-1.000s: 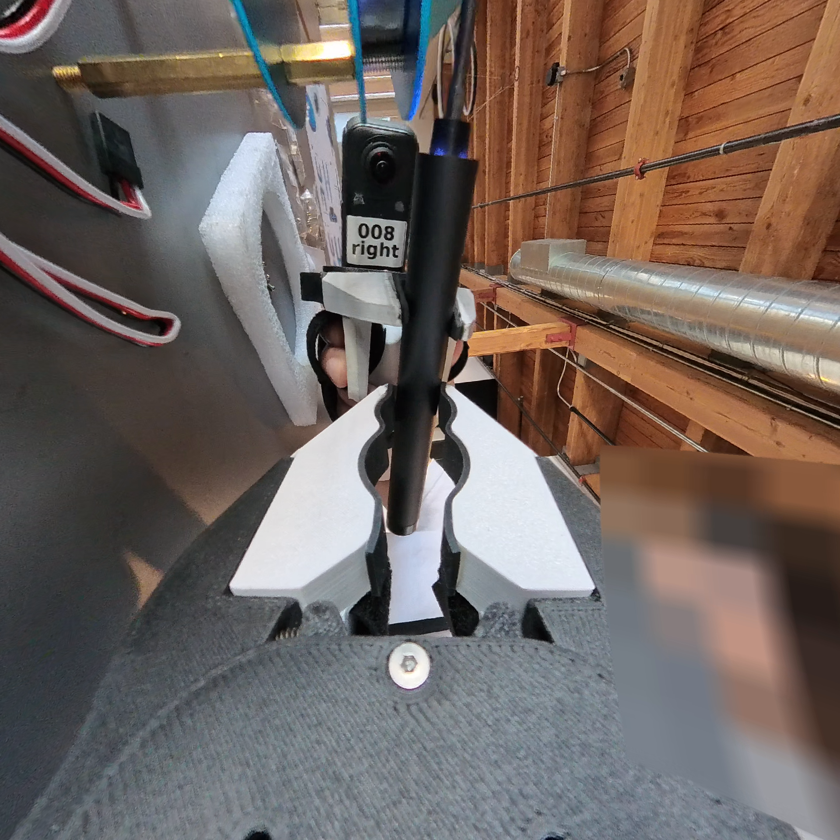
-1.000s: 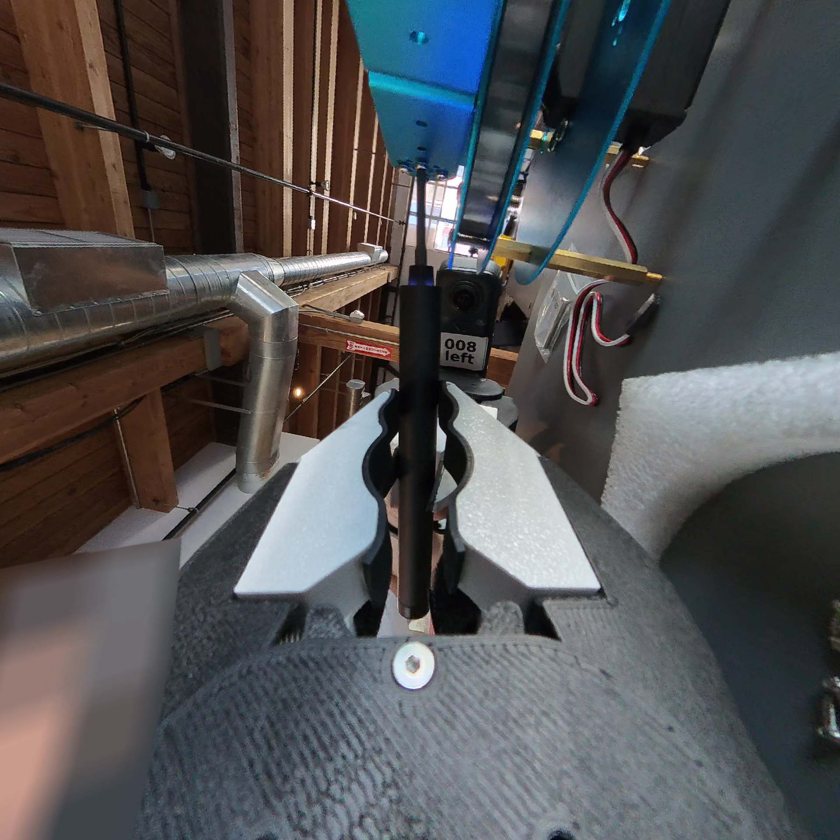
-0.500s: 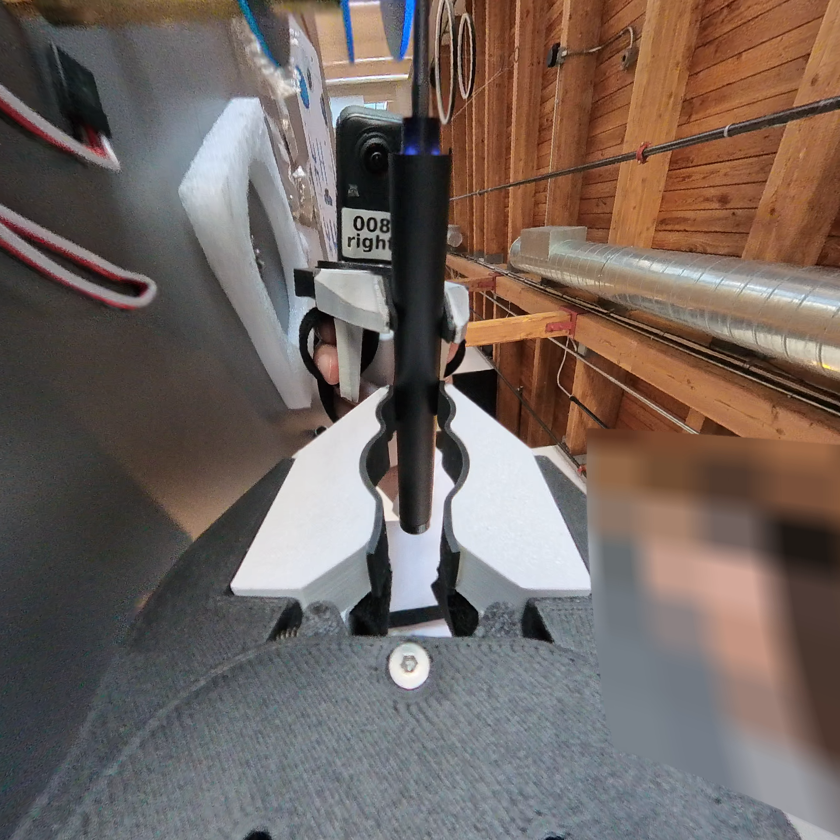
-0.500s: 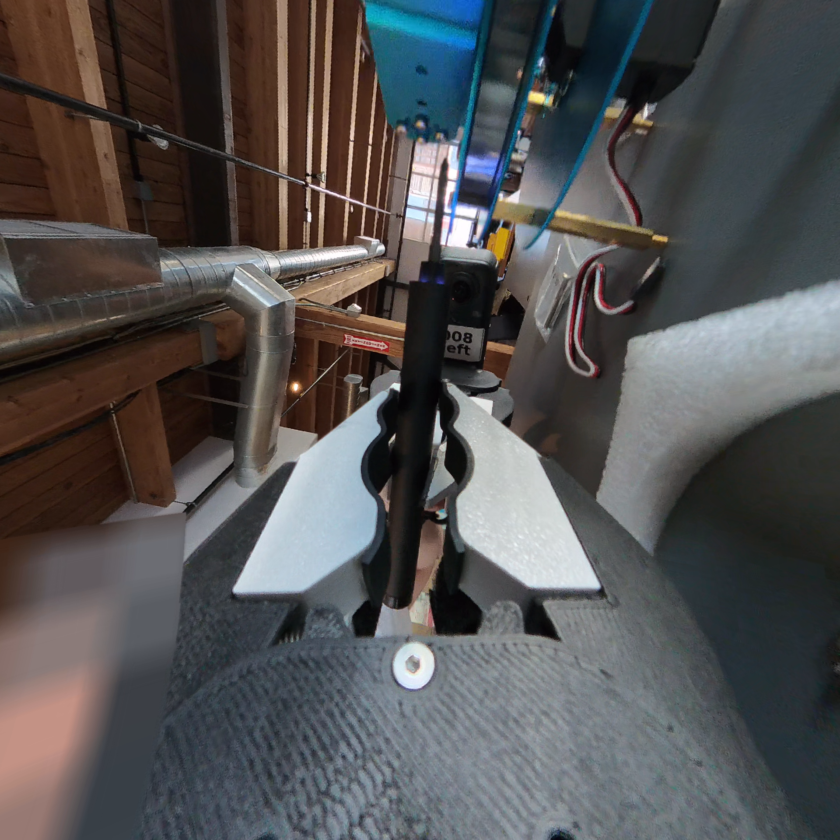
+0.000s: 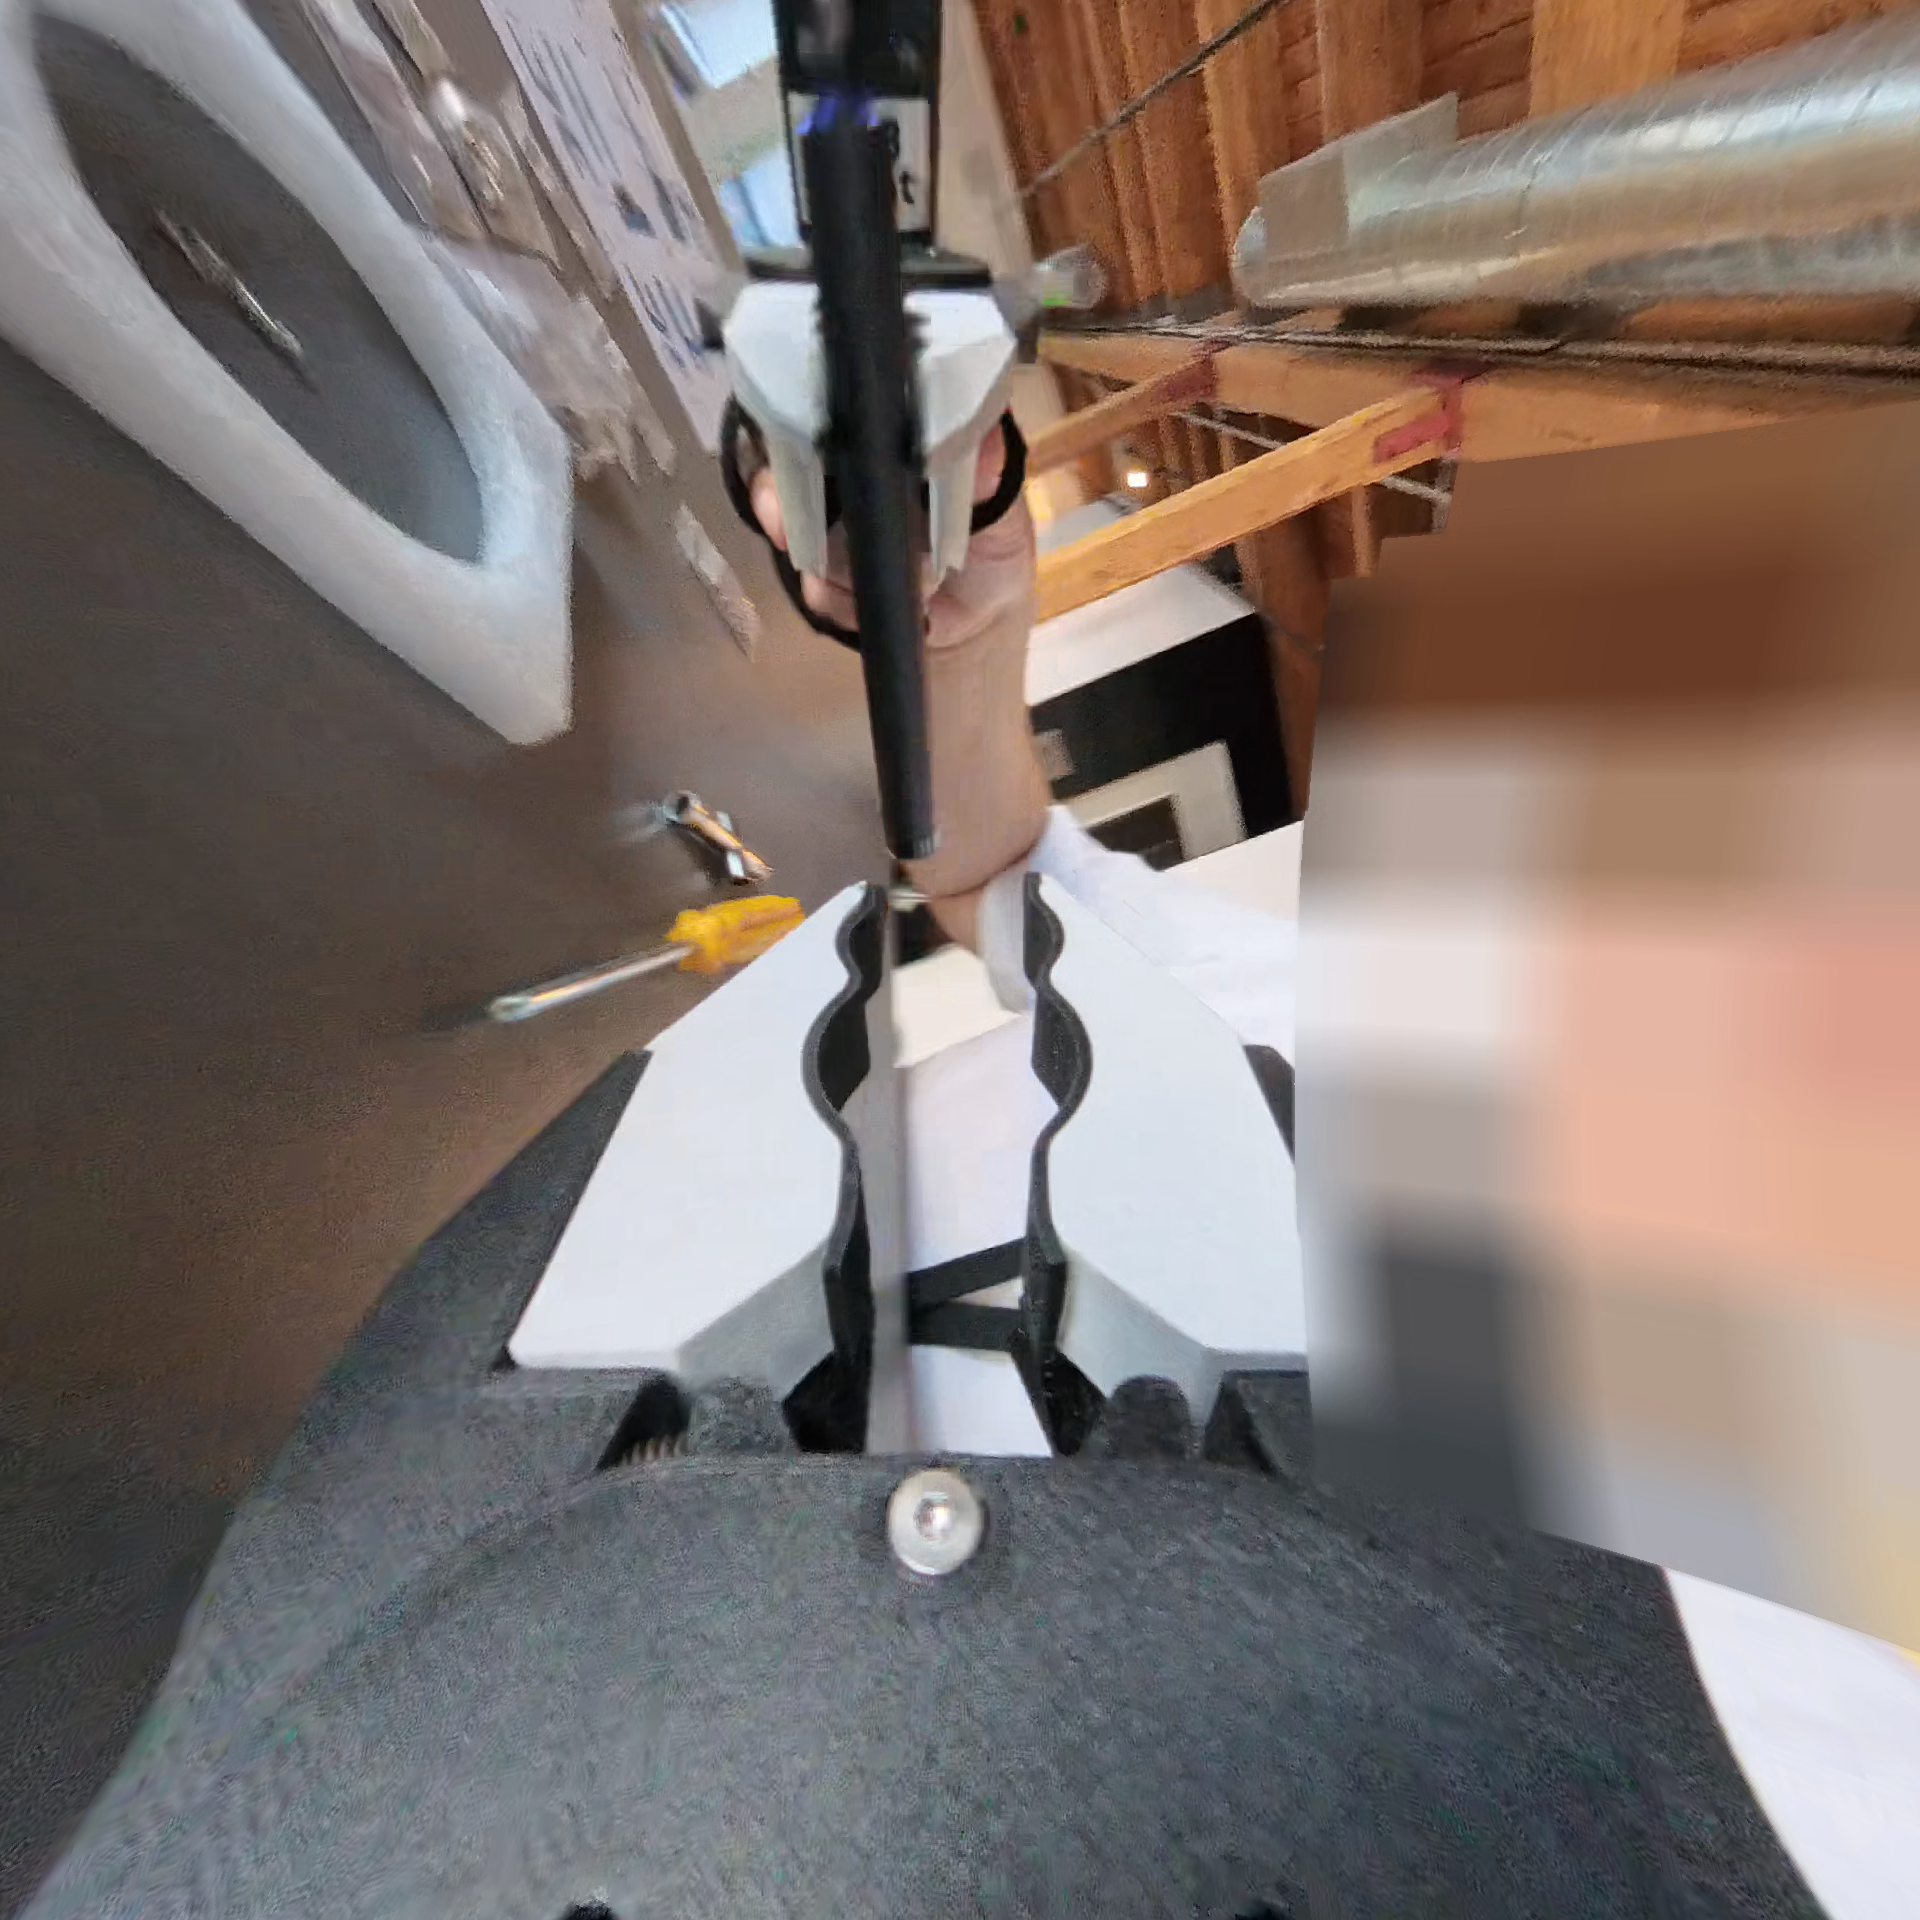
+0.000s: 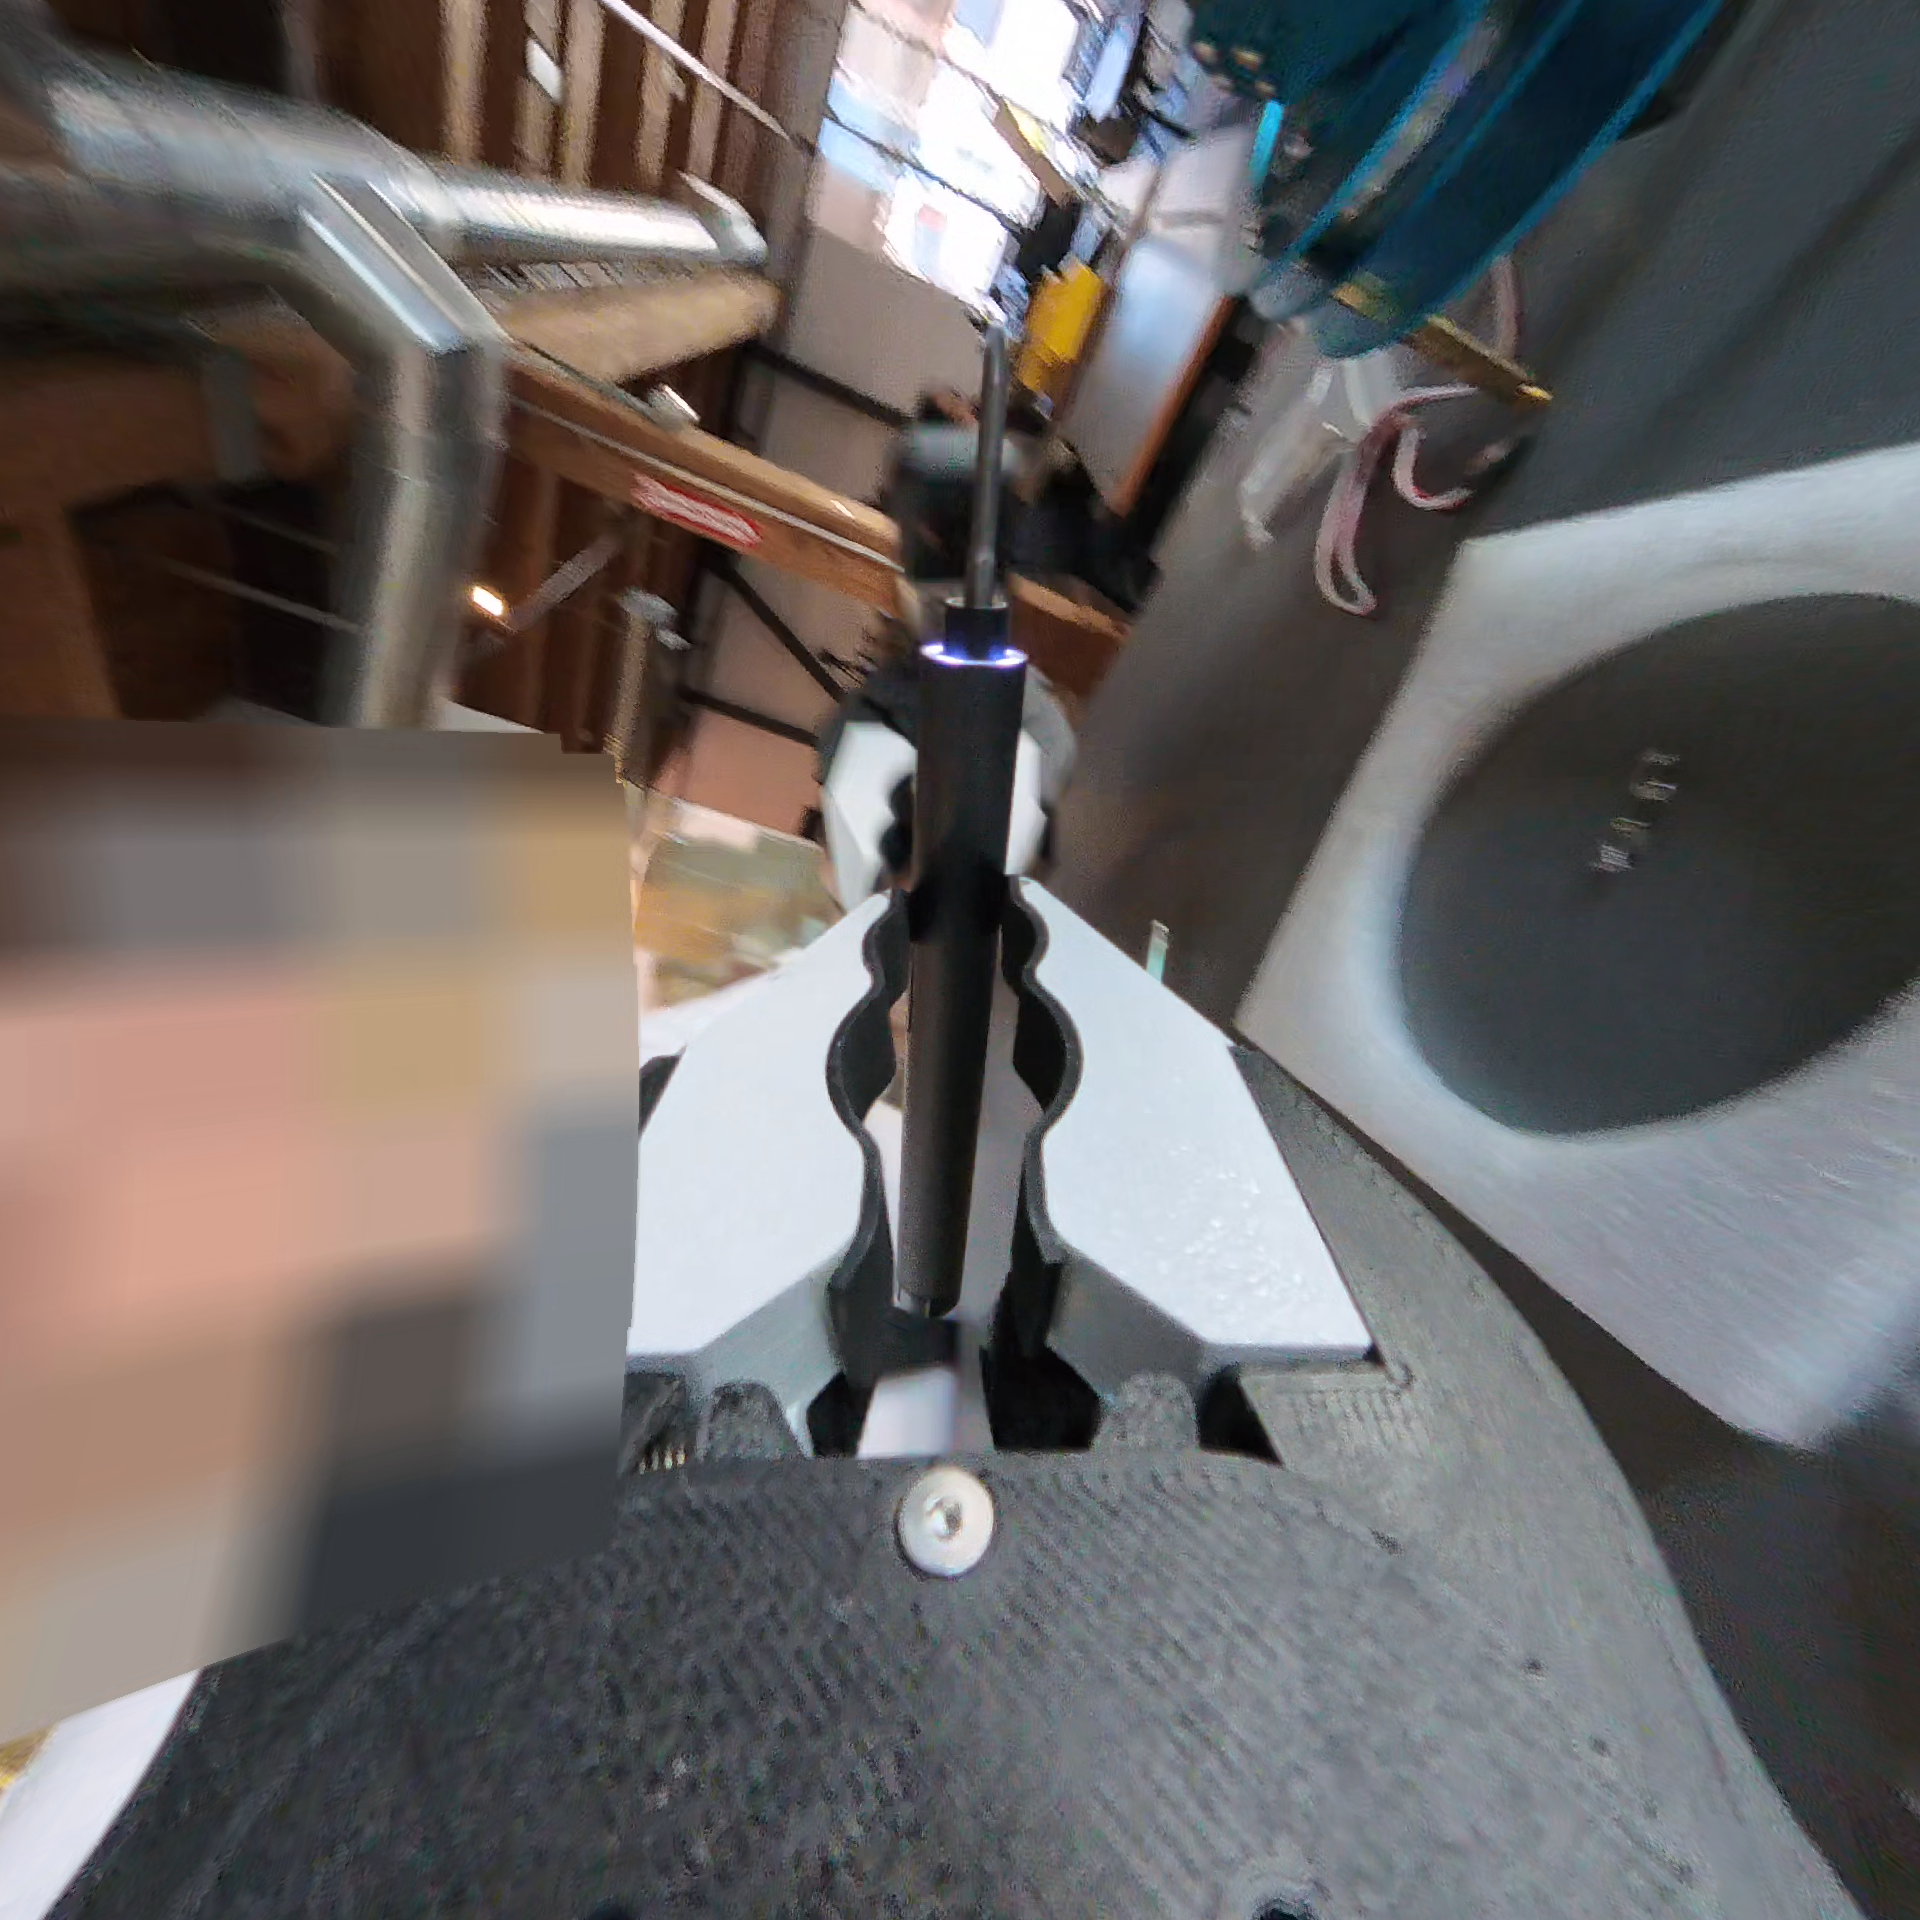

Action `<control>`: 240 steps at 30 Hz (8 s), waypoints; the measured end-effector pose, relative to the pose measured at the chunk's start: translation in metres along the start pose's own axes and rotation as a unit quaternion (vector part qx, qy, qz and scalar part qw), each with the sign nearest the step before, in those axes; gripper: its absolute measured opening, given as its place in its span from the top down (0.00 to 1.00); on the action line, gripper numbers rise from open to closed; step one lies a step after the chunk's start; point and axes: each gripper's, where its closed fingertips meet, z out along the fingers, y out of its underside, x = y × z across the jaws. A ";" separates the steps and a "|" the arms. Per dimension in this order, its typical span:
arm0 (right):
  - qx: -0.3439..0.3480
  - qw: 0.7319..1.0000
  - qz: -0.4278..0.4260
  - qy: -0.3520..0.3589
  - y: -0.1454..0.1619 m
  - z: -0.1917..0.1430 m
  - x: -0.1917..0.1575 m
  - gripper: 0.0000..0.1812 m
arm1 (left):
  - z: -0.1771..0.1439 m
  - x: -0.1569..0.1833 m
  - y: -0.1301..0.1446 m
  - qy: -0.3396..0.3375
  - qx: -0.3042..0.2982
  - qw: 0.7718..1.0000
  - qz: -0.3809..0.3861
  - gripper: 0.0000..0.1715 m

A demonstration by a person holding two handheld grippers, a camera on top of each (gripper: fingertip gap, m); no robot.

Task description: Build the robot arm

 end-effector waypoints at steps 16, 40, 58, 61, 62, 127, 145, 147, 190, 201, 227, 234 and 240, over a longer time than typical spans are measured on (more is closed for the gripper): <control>-0.242 0.934 -0.143 0.218 0.063 -0.020 0.052 0.91 | -0.062 -0.066 -0.204 -0.294 -0.120 0.812 0.489 0.57; -0.310 0.884 -0.238 0.257 0.082 -0.043 0.057 0.83 | -0.090 -0.038 -0.214 -0.387 0.006 0.818 0.425 0.65; -0.161 0.815 -0.389 0.399 -0.123 0.026 0.078 0.88 | -0.079 -0.063 -0.188 -0.220 0.017 0.900 0.376 0.67; -0.171 0.777 -0.419 0.438 -0.138 0.019 0.083 0.91 | -0.074 -0.061 -0.183 -0.246 0.022 0.886 0.392 0.58; -0.174 0.770 -0.425 0.442 -0.142 0.019 0.084 0.96 | -0.074 -0.062 -0.181 -0.259 0.021 0.880 0.397 0.58; 0.007 0.793 -0.430 0.433 -0.117 0.052 0.087 0.61 | -0.100 -0.106 -0.224 -0.227 0.062 0.955 0.182 0.95; -0.022 0.857 -0.409 0.314 -0.122 0.018 0.065 0.63 | -0.121 -0.083 -0.226 -0.198 0.185 0.956 0.110 0.84; -0.024 0.855 -0.412 0.315 -0.123 0.022 0.066 0.63 | -0.119 -0.094 -0.227 -0.206 0.168 0.959 0.100 0.85; -0.162 0.842 -0.377 0.350 -0.149 0.006 0.087 0.70 | -0.103 -0.068 -0.176 -0.251 0.253 0.929 0.102 1.00; -0.168 0.827 -0.410 0.346 -0.139 0.017 0.087 0.71 | -0.106 -0.093 -0.186 -0.284 0.265 0.917 0.092 0.93; -0.232 0.802 -0.444 0.326 -0.036 -0.048 0.091 0.93 | -0.063 -0.038 -0.157 -0.304 0.230 0.894 0.235 1.00; -0.297 0.802 -0.405 0.324 -0.020 -0.051 0.113 0.87 | -0.035 -0.052 -0.142 -0.322 0.167 0.891 0.274 1.00; -0.305 0.821 -0.405 0.263 -0.011 -0.037 0.095 0.81 | -0.031 -0.064 -0.139 -0.337 0.132 0.882 0.300 1.00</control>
